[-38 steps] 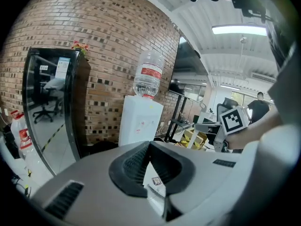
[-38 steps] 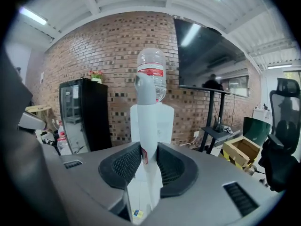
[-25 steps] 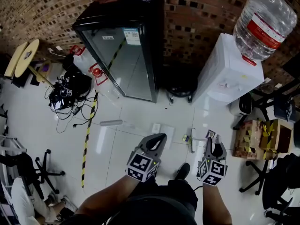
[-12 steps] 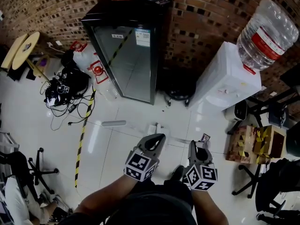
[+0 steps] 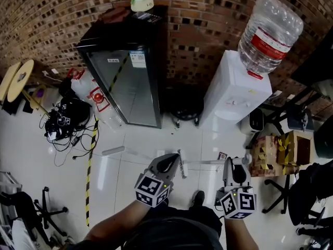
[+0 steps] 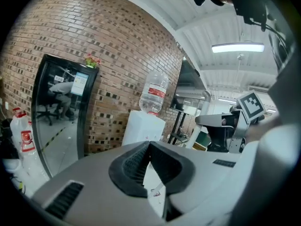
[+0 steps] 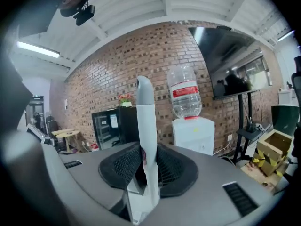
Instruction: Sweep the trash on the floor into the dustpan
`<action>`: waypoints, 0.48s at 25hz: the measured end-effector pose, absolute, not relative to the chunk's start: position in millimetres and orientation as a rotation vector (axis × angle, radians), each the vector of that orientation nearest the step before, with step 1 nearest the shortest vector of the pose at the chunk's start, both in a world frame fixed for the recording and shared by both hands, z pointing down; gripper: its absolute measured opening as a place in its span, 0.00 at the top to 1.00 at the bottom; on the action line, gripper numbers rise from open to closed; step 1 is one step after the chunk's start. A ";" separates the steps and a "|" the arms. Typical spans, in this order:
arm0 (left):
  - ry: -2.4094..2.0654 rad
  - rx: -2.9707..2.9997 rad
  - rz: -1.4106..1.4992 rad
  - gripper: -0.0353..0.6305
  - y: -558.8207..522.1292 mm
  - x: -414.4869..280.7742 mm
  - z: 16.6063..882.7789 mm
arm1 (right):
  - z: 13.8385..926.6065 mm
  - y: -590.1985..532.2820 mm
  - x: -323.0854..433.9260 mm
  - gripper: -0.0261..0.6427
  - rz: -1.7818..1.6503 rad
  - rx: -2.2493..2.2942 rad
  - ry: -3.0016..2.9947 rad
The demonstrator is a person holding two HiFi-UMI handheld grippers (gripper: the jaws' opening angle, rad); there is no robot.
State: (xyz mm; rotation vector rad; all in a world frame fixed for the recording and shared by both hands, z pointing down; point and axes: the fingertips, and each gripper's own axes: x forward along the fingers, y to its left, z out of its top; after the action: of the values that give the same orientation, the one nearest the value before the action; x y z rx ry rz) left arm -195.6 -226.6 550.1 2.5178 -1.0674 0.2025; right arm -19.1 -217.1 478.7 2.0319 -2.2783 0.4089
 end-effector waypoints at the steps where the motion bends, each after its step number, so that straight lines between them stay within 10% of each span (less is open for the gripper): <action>1: -1.056 2.533 0.203 0.94 -224.8 -185.3 541.4 | 464.2 -212.2 -4.5 0.78 0.375 2.057 -2.280; 12: -1.191 2.592 0.055 0.94 -169.0 -24.1 425.5 | 359.7 -131.7 201.2 0.78 0.200 1.936 -2.407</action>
State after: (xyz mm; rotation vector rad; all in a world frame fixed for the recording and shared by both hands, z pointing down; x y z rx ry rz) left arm -24.1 -169.0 425.5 2.5918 -1.1906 0.0550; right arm 201.2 -131.7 359.7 1.9359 -2.4068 0.1999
